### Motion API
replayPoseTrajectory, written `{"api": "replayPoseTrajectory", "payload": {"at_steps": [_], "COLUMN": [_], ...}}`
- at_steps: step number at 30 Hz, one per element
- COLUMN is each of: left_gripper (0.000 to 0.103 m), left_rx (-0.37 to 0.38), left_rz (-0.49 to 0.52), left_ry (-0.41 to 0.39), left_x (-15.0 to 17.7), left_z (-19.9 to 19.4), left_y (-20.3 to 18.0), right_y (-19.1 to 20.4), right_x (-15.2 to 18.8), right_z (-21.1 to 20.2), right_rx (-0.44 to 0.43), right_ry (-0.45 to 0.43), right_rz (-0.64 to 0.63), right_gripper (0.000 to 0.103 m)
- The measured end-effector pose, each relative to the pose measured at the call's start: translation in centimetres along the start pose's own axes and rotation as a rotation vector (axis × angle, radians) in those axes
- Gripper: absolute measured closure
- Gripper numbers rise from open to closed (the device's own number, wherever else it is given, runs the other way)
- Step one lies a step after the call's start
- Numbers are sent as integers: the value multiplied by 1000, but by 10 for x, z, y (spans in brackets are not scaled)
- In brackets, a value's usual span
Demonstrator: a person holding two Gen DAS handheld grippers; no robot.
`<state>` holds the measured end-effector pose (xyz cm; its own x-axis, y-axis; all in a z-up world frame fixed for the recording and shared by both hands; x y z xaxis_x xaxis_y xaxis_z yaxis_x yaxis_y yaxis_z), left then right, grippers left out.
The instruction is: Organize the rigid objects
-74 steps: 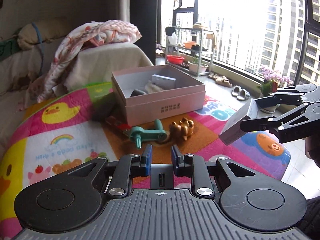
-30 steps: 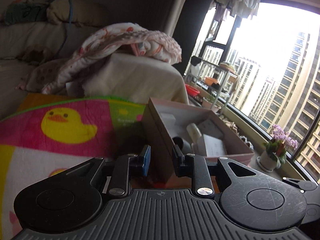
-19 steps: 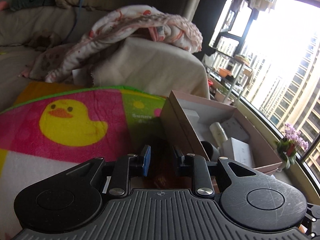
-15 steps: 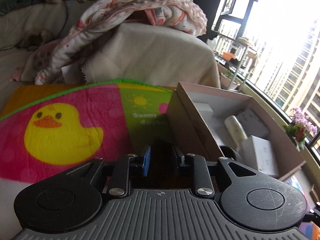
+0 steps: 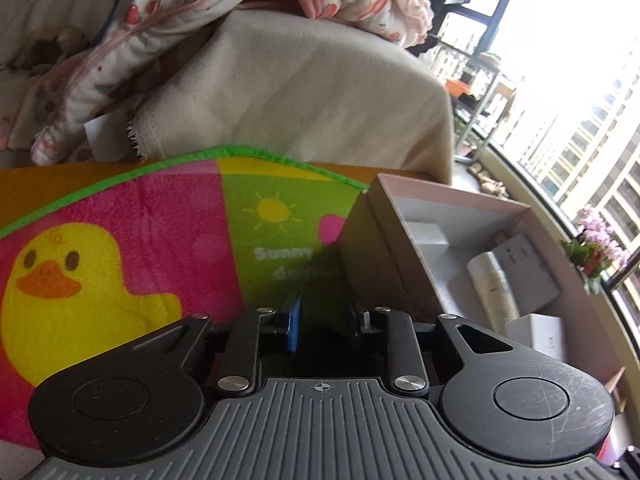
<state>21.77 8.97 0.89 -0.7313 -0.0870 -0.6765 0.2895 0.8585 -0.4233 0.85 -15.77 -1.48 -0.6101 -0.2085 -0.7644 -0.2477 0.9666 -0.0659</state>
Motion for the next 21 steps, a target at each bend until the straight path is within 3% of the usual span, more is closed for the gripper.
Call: {"api": "replayPoseTrajectory", "payload": {"at_steps": [3, 7, 12, 21], "left_gripper": [81, 81, 82, 83], "left_rx": [-17, -23, 31, 121], "left_rz": [13, 157, 247, 151], "left_ry": [-19, 37, 75, 20], "left_x": [0, 2, 28, 102], "left_z": [4, 8, -14, -75], "left_y": [6, -6, -15, -36], "right_y": [2, 3, 3, 3], "right_x": [0, 0, 0, 0], "right_z": [0, 0, 0, 1], "right_rx": [9, 12, 10, 12], "right_ry": [1, 1, 0, 1], "right_rz": [-12, -14, -12, -17], "right_gripper": [14, 14, 14, 13]}}
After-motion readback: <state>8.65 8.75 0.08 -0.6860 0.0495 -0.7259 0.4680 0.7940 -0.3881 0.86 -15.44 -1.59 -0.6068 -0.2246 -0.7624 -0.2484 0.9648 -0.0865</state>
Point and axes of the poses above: each gripper's, at about its wrist camera, not at the fingertips, and z roughly the way its jaws point, y to its left, x to its underside, the point moved 1 cm from there along z, roughly the way its jaws point, and after that the axes turned 14 degrees about x, right-handed, at the moved point
